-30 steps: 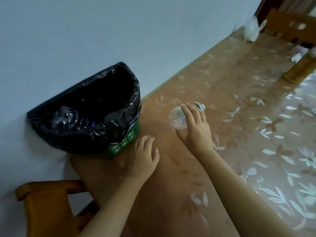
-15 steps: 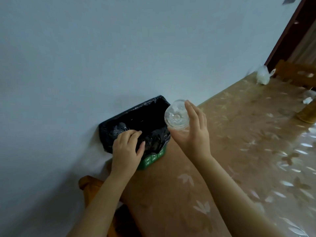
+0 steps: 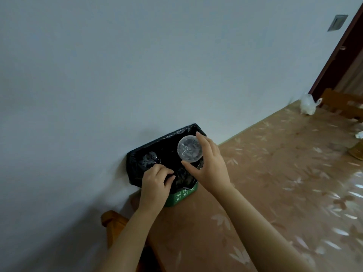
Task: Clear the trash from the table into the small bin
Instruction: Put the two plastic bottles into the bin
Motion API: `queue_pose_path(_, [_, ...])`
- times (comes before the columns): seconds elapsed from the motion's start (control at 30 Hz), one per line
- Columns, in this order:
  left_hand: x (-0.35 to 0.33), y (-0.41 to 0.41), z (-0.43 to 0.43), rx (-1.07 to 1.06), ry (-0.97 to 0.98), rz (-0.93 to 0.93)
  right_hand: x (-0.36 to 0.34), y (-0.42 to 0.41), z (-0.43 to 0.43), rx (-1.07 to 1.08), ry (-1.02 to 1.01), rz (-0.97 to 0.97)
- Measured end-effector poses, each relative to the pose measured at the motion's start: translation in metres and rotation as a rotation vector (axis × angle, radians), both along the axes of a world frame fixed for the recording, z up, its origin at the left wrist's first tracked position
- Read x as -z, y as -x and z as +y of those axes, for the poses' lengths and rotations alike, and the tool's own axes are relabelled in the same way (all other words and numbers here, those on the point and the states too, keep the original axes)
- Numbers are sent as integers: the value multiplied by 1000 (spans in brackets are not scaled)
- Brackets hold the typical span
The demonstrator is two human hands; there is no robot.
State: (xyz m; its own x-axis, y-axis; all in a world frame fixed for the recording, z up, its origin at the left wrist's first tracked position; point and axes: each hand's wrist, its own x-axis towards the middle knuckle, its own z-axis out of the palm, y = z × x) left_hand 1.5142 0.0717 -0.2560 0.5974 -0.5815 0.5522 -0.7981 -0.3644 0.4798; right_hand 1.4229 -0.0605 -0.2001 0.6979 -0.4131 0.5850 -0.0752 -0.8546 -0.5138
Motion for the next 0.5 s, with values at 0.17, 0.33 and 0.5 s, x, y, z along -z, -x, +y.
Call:
queue_pose_path(0.17, [1, 3, 0, 1, 7, 6, 22, -9, -7, 84, -100, 138])
queue_pose_path(0.33, [-5, 10, 6, 2, -64, -51, 26, -4, -3, 108, -77, 219])
queue_pose_path(0.5, [-18, 36, 20, -8, -134, -197, 22, 29, 11, 178, -42, 258])
